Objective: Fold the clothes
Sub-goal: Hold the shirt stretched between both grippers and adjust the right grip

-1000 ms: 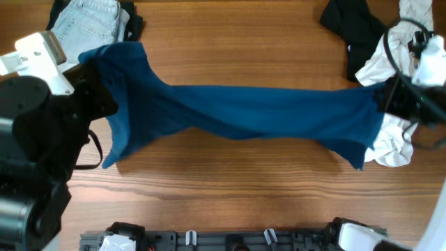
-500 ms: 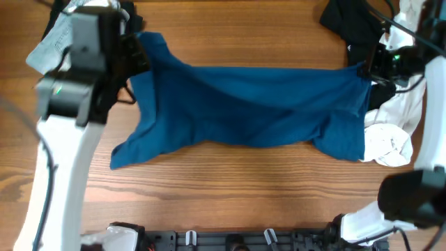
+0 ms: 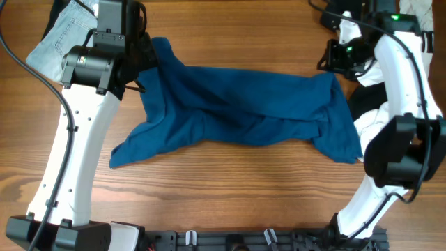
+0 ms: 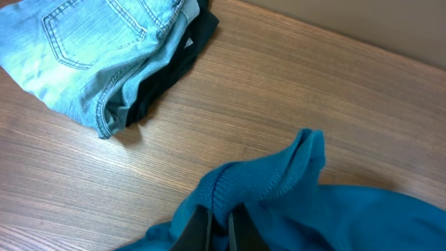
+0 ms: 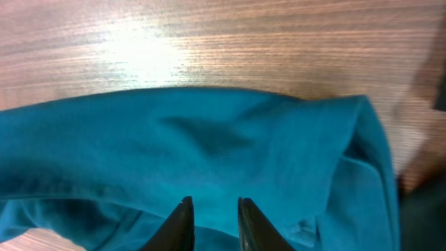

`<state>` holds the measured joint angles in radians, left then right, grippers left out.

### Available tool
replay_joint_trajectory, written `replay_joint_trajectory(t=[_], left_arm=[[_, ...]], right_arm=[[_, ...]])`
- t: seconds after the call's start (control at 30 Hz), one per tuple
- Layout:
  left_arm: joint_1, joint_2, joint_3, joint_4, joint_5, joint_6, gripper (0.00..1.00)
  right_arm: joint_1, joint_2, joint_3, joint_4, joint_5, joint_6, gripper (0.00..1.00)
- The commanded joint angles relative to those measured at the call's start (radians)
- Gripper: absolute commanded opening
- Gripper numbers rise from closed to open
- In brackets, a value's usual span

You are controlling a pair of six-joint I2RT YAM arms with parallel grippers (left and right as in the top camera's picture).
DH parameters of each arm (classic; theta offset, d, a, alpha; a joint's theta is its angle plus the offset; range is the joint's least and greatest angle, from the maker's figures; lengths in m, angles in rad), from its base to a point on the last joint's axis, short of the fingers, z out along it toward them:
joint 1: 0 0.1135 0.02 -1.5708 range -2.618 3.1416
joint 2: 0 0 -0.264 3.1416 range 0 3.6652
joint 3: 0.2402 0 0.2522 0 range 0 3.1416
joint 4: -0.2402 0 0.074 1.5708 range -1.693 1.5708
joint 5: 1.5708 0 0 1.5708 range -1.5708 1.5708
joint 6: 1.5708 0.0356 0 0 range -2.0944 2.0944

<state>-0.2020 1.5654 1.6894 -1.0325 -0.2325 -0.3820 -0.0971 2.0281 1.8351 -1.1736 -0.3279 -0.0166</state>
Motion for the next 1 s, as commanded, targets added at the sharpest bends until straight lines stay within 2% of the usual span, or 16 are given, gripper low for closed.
replay_joint_trajectory(t=[0.0,0.1,0.23,0.33,0.53,0.73,0.97], left_arm=[[0.002,-0.003,0.018,-0.001,-0.027,0.008,0.04],[0.002,0.002,0.018,-0.006,-0.027,0.008,0.04],[0.002,0.011,0.016,-0.005,-0.027,0.008,0.04],[0.002,0.025,0.016,-0.006,-0.026,0.008,0.04],[0.002,0.034,0.016,-0.007,-0.026,0.008,0.04],[0.002,0.034,0.016,-0.006,-0.027,0.008,0.04],[0.002,0.034,0.016,-0.009,-0.027,0.009,0.04]], right_arm=[[-0.001,0.007,0.009,-0.048,0.016,0.018,0.32],[0.0,0.008,-0.013,-0.151,0.076,0.025,0.43],[0.002,0.007,-0.117,-0.196,0.111,0.06,0.44],[0.006,0.007,-0.259,-0.123,0.111,0.103,0.44],[0.006,0.008,-0.409,0.045,0.111,0.151,0.44],[0.006,0.008,-0.435,0.134,0.199,0.201,0.44],[0.006,0.009,-0.437,0.152,0.251,0.203,0.44]])
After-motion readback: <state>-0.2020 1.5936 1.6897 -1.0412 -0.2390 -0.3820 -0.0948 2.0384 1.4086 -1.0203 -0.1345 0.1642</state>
